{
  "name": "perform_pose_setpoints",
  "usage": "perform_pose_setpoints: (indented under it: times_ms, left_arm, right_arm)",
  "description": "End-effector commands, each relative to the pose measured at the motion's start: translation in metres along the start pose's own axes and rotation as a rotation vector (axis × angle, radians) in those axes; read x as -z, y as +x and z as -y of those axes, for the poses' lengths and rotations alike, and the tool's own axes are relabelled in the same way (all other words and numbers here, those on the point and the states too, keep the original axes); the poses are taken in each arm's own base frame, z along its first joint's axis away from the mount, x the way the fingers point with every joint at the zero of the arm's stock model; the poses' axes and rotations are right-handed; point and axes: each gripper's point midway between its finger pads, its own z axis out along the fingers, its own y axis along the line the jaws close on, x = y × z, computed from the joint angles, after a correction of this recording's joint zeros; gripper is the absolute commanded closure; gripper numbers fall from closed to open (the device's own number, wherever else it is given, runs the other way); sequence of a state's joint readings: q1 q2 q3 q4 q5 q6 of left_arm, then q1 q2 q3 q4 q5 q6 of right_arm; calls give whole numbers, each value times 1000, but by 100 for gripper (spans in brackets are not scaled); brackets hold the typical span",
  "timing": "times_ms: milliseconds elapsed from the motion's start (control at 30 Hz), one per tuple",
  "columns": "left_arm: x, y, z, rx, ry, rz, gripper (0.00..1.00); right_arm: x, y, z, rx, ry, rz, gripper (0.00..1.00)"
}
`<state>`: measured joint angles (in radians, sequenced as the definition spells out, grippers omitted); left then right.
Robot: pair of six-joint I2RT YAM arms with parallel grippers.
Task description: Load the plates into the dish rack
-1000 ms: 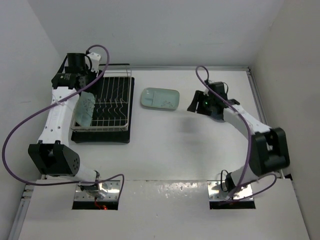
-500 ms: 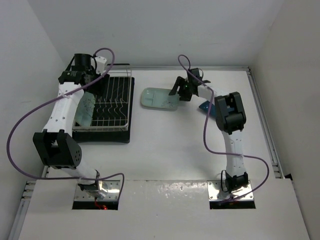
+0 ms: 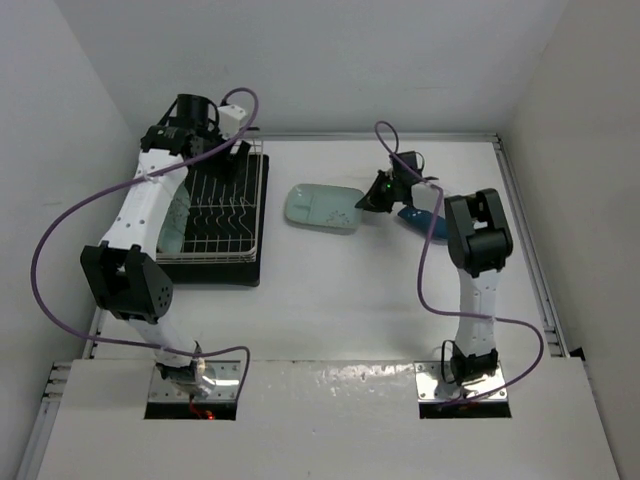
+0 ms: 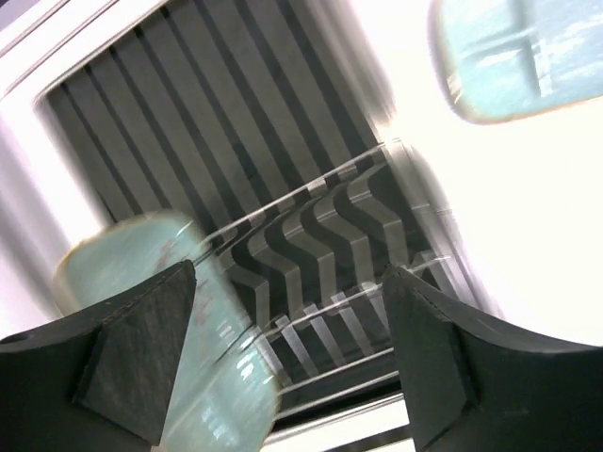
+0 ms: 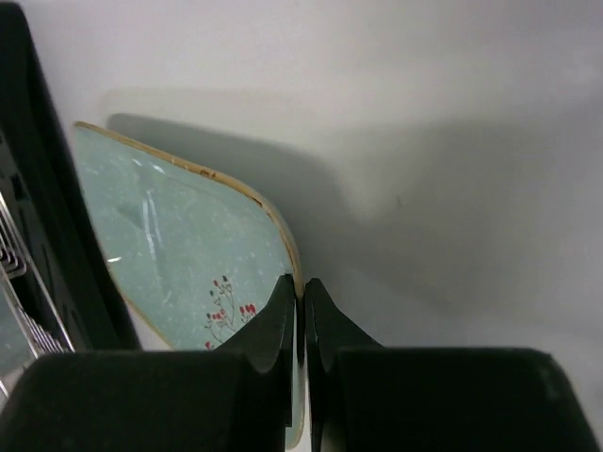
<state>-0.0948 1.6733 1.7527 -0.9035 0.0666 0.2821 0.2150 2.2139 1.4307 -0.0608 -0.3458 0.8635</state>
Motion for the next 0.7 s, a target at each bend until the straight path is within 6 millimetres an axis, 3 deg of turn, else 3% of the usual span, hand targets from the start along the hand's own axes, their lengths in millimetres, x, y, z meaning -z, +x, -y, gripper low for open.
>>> perform_pose_setpoints:
  times_ms: [0, 33, 67, 100, 133, 167, 200, 233, 267, 300, 433, 500, 567, 667]
  left_arm:
    - [-3, -32, 55, -97, 203, 73, 15]
    - [-3, -38, 67, -112, 240, 87, 14]
    - [1, -52, 92, -153, 317, 131, 12]
    - [1, -58, 104, -179, 354, 147, 10]
    - [-5, -63, 117, -192, 395, 151, 10]
    - [-5, -69, 129, -205, 433, 164, 10]
    - [2, -82, 153, -231, 516, 209, 9]
    - [3, -87, 167, -243, 565, 222, 9]
    - [-5, -86, 181, -248, 621, 215, 9]
    - [2, -89, 208, -268, 725, 234, 9]
    - [4, -94, 258, -343, 833, 258, 8]
    - [2, -92, 276, -392, 845, 259, 8]
    - [0, -92, 277, -411, 825, 257, 8]
    - [-6, -77, 284, -428, 842, 215, 24]
  right_arm:
    - [69, -37, -41, 249, -75, 153, 100]
    - [102, -48, -69, 306, -123, 219, 100]
    - [108, -39, -62, 354, -115, 208, 100]
    - [118, -38, -67, 380, -131, 216, 100]
    - [124, -25, -71, 433, -168, 185, 100]
    - [153, -26, -93, 503, -220, 230, 100]
    - [161, -19, -96, 522, -239, 220, 100]
    - [173, 1, -105, 572, -304, 183, 100]
    - [187, 6, -113, 587, -332, 187, 100]
    - [196, 19, -115, 601, -354, 165, 100]
    - [223, 49, -134, 698, -407, 147, 100]
    - [240, 55, -142, 745, -426, 165, 100]
    - [251, 58, -148, 766, -438, 180, 100]
    - [265, 61, -152, 783, -449, 216, 100]
